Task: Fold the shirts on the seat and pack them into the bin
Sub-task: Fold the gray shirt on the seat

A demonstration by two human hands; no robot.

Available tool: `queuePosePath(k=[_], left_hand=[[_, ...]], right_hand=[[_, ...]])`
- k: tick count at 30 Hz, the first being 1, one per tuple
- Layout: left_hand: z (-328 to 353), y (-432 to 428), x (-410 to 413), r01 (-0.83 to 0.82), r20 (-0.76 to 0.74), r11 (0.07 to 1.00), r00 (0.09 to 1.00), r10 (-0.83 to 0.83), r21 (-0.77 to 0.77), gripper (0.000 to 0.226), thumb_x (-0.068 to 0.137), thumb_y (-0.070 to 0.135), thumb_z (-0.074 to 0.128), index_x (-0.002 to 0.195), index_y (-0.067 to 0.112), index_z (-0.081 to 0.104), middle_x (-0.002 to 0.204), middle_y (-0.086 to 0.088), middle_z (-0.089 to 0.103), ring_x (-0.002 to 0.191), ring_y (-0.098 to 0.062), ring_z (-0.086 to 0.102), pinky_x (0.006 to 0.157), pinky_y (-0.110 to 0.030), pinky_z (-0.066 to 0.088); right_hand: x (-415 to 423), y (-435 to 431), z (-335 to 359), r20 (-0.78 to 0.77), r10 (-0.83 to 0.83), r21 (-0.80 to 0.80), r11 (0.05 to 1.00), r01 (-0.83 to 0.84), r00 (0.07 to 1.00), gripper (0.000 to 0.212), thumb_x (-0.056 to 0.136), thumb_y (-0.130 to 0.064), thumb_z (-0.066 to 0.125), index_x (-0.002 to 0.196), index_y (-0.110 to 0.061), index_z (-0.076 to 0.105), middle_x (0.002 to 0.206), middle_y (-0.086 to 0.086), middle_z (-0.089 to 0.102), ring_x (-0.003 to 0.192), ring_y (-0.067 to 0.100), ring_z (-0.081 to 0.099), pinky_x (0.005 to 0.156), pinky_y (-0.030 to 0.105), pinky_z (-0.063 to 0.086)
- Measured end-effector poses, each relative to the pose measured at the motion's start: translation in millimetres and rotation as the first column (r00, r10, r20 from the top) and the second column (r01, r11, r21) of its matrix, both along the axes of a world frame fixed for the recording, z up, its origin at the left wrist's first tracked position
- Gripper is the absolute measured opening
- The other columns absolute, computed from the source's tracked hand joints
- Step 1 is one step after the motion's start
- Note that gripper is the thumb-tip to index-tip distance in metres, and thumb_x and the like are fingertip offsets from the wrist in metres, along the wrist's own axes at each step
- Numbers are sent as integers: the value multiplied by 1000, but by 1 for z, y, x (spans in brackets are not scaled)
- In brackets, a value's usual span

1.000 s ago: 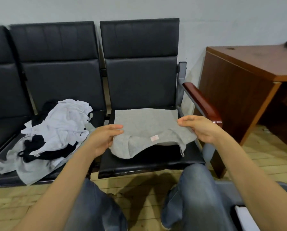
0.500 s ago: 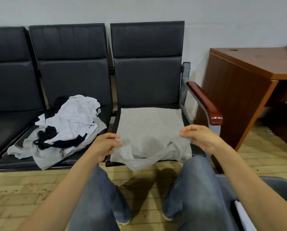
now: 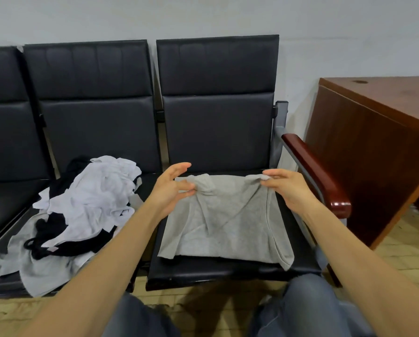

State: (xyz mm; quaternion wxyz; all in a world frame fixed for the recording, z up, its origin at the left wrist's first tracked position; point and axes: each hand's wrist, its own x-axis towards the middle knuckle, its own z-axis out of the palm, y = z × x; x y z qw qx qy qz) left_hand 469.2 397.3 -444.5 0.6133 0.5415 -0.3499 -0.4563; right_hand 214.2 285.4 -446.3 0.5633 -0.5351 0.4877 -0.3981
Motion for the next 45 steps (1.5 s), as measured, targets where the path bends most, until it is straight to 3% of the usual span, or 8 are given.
queuePosePath(k=[9, 16, 20, 25, 31, 36, 41, 45], left_hand=[[-21, -16, 0, -40, 463, 999, 886, 23, 27, 35, 73, -13, 69, 89, 18, 64, 107, 4, 56, 79, -11, 59, 62, -8, 46], [-28, 19, -6, -223, 279, 975, 935, 218, -14, 13, 84, 3, 67, 85, 16, 66, 101, -5, 62, 93, -18, 60, 75, -29, 54], [-8, 53, -14, -32, 275, 994, 962, 2, 105, 24, 80, 7, 72, 98, 21, 68, 106, 3, 61, 102, -10, 56, 87, -23, 45], [-2, 87, -20, 5, 694, 995, 716, -73, 100, 51, 66, -1, 82, 110, 18, 65, 122, 0, 46, 114, -15, 50, 99, -32, 45], [-1, 107, -32, -182, 839, 973, 499, 215, -140, 24, 78, -6, 69, 95, 9, 72, 108, 1, 43, 102, -10, 45, 84, -15, 41], [2, 116, -28, -171, 819, 976, 535, 207, -135, 14, 83, 14, 70, 97, 13, 76, 111, 0, 51, 108, -13, 46, 87, -16, 38], [14, 124, -23, -76, 562, 992, 818, 119, -99, 22, 91, 14, 60, 111, 20, 67, 105, 2, 67, 102, -6, 58, 84, -14, 43], [23, 102, -13, -186, 496, 975, 839, 223, -123, 18, 87, 17, 67, 104, 14, 61, 91, 1, 66, 89, -8, 60, 73, -13, 44]], right_hand=[[13, -13, -4, 33, -21, -26, 999, 22, 999, 10, 89, -12, 65, 98, -10, 66, 91, 7, 68, 86, 17, 68, 80, 29, 56], [7, 22, 3, 38, -12, 5, 1000, 12, 999, 5, 89, -11, 65, 94, -9, 64, 88, 8, 65, 84, 19, 66, 81, 32, 55], [-3, 45, 11, 9, 11, -28, 1000, -11, 1000, 3, 89, -10, 64, 88, -13, 64, 83, 5, 64, 78, 15, 65, 73, 28, 54], [-15, 69, 14, 14, 17, -53, 998, -16, 1000, 3, 89, -11, 65, 87, -13, 64, 79, 5, 64, 75, 14, 64, 66, 25, 50], [-24, 91, 21, 31, 25, -92, 996, -22, 999, 4, 89, -12, 65, 85, -13, 64, 78, 5, 63, 73, 14, 63, 66, 25, 50], [-37, 105, 20, -94, 50, -180, 981, -67, 994, 7, 88, -18, 65, 82, -17, 65, 73, -2, 57, 71, 11, 50, 65, 23, 39], [-43, 108, 20, -99, 118, -199, 971, -135, 988, 4, 88, -23, 66, 90, -20, 67, 97, -3, 67, 99, 12, 58, 86, 27, 40], [-37, 88, 29, -92, 117, -214, 968, -134, 989, 5, 89, -23, 66, 93, -21, 68, 98, -4, 67, 94, 9, 58, 81, 25, 42]])
